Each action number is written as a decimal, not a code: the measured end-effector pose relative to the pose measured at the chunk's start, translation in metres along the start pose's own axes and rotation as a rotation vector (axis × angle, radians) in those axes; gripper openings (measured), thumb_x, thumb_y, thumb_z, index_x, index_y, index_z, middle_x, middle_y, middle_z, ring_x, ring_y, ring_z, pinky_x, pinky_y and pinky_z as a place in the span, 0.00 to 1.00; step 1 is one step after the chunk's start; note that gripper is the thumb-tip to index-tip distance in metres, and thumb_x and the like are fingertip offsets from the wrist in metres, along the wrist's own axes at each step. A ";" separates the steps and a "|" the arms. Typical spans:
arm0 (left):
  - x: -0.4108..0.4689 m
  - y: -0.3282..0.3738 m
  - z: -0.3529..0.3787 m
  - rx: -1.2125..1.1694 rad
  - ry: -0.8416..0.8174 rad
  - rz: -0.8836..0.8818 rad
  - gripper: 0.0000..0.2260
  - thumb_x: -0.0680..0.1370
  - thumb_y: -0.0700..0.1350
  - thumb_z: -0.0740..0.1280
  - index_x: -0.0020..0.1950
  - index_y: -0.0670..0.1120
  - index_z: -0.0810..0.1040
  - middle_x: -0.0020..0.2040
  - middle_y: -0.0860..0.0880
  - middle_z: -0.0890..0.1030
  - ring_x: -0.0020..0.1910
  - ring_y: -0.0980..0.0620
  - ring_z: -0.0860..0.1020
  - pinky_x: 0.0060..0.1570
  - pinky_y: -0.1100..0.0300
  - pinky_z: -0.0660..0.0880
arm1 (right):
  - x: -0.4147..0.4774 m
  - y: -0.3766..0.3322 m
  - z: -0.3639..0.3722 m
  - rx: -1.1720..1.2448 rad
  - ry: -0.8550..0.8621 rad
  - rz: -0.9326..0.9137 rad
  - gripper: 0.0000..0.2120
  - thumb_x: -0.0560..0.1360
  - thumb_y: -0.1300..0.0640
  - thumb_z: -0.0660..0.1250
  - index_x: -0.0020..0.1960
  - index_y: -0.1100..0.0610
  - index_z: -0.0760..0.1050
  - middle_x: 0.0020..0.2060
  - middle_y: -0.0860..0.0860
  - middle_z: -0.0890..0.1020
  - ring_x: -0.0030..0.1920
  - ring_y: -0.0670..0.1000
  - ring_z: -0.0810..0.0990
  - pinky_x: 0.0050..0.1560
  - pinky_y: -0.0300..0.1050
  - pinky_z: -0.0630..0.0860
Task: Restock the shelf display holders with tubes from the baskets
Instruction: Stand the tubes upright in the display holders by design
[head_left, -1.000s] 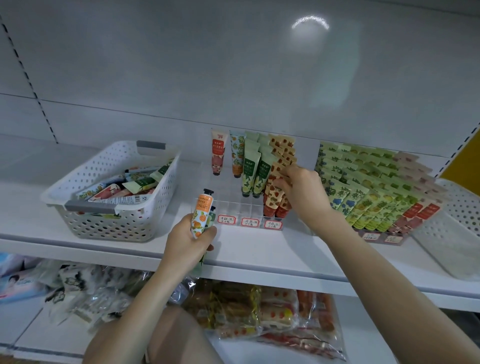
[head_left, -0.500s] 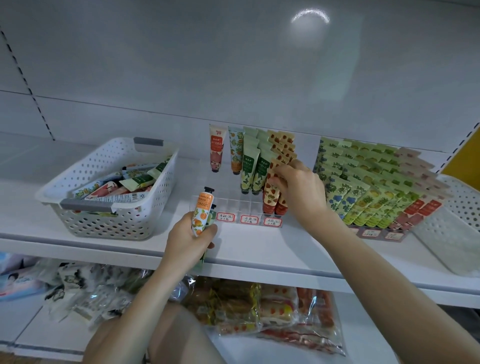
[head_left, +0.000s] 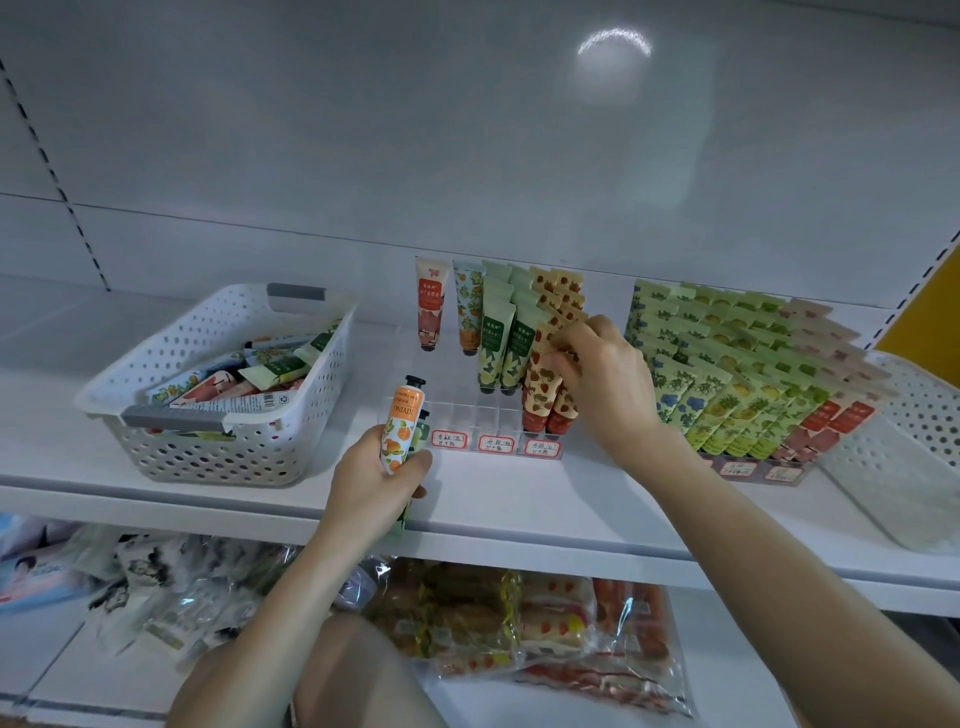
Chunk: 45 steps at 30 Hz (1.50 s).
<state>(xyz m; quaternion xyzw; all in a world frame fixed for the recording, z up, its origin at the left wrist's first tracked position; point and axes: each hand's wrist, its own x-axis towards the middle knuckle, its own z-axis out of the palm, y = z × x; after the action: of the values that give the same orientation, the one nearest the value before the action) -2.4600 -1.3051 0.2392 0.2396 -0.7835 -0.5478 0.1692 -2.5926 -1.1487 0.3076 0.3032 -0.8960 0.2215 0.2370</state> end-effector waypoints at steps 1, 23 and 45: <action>0.000 0.000 0.000 -0.003 -0.002 -0.001 0.07 0.77 0.44 0.65 0.55 0.47 0.73 0.44 0.48 0.80 0.35 0.59 0.78 0.29 0.73 0.67 | 0.000 0.001 0.000 0.008 0.011 -0.005 0.11 0.78 0.55 0.62 0.55 0.61 0.77 0.55 0.57 0.76 0.46 0.61 0.78 0.41 0.48 0.73; -0.019 0.028 -0.015 -0.371 -0.024 0.042 0.12 0.70 0.40 0.73 0.51 0.48 0.77 0.46 0.46 0.83 0.43 0.49 0.83 0.48 0.57 0.77 | -0.013 -0.061 0.013 0.867 -0.415 -0.075 0.11 0.73 0.59 0.68 0.54 0.64 0.78 0.39 0.47 0.80 0.35 0.36 0.79 0.35 0.28 0.74; -0.008 0.023 -0.037 -0.516 0.202 0.100 0.07 0.75 0.35 0.67 0.44 0.47 0.75 0.39 0.51 0.79 0.37 0.57 0.79 0.37 0.68 0.78 | -0.034 -0.032 0.020 1.121 -0.700 0.283 0.04 0.76 0.62 0.64 0.48 0.58 0.77 0.39 0.53 0.81 0.37 0.46 0.82 0.40 0.35 0.79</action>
<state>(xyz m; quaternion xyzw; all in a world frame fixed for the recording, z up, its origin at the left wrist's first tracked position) -2.4377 -1.3226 0.2738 0.2031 -0.6080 -0.6935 0.3288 -2.5532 -1.1675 0.2810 0.3139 -0.7005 0.5706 -0.2918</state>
